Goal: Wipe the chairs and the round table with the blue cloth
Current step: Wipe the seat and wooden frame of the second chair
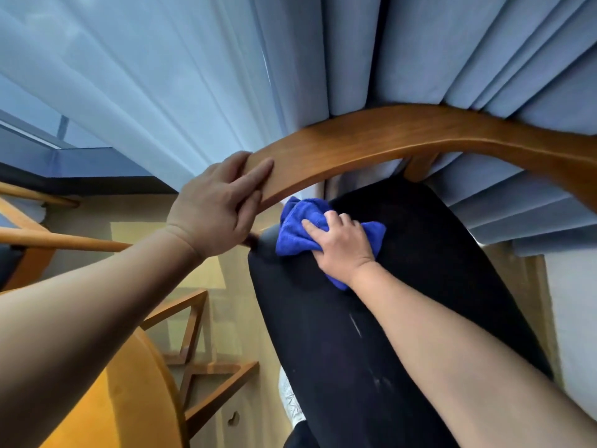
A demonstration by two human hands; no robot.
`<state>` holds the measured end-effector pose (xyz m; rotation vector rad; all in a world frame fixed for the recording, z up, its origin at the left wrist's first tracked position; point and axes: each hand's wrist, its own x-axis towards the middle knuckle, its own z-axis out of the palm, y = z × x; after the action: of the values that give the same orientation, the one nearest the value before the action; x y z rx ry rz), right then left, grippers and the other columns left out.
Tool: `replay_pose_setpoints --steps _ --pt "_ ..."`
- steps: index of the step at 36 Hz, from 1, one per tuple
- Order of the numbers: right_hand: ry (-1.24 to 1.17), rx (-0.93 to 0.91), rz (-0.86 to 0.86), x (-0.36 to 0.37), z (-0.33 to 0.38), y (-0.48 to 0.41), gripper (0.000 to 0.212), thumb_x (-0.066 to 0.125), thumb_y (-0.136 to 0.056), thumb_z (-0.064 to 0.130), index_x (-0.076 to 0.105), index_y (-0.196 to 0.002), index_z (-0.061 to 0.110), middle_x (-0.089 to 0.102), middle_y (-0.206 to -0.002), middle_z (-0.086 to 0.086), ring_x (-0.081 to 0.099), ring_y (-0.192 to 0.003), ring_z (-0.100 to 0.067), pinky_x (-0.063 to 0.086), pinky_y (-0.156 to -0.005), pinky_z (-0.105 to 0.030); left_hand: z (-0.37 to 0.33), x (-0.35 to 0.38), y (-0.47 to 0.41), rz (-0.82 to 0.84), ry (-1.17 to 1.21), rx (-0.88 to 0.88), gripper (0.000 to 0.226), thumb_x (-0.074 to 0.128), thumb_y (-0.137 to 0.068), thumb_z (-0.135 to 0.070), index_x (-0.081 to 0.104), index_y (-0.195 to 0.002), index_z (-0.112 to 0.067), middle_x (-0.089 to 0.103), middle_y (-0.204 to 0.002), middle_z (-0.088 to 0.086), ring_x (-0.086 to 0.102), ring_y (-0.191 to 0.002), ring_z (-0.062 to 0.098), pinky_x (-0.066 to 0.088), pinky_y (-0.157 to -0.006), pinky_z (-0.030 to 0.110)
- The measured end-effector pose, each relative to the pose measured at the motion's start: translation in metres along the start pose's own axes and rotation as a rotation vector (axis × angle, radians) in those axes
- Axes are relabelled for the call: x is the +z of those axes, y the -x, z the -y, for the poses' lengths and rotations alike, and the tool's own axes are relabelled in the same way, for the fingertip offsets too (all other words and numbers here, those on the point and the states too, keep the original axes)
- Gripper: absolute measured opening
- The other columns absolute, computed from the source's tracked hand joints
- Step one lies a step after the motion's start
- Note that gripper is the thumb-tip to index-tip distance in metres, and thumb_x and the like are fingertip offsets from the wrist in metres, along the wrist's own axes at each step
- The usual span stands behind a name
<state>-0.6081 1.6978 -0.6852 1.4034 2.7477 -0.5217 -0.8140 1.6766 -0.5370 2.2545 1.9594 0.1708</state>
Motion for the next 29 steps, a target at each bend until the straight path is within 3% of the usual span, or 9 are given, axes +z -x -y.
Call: replay_pose_setpoints --steps 15,22,29 --pt "0.004 0.511 -0.168 -0.018 -0.11 -0.001 0.053 0.066 -0.081 0.033 0.057 -0.132 0.024 0.051 -0.116 -0.025 0.048 -0.105 -0.045 0.041 -0.085 -0.051 0.0 0.001 0.001 -0.01 0.004 -0.015 0.05 0.043 -0.089 -0.039 0.049 -0.135 -0.021 0.049 -0.135 0.014 0.054 -0.108 0.036 0.049 -0.079 0.042" --pt "0.016 0.543 -0.202 -0.016 -0.111 -0.001 0.055 0.063 -0.082 0.034 0.053 -0.135 0.023 0.045 -0.133 -0.02 0.043 -0.113 -0.044 0.039 -0.09 -0.051 0.001 0.0 0.002 -0.036 -0.006 0.009 0.053 0.047 -0.086 -0.043 0.051 -0.134 -0.021 0.05 -0.135 0.014 0.054 -0.111 0.036 0.048 -0.08 0.041" --pt "-0.019 0.526 -0.157 -0.012 -0.077 -0.002 0.054 0.062 -0.083 0.031 0.053 -0.136 0.023 0.047 -0.128 -0.022 0.047 -0.106 -0.044 0.041 -0.085 -0.048 0.002 0.001 0.001 -0.037 -0.012 0.02 0.052 0.05 -0.087 -0.041 0.05 -0.135 -0.02 0.05 -0.133 0.015 0.053 -0.109 0.037 0.05 -0.077 0.043"
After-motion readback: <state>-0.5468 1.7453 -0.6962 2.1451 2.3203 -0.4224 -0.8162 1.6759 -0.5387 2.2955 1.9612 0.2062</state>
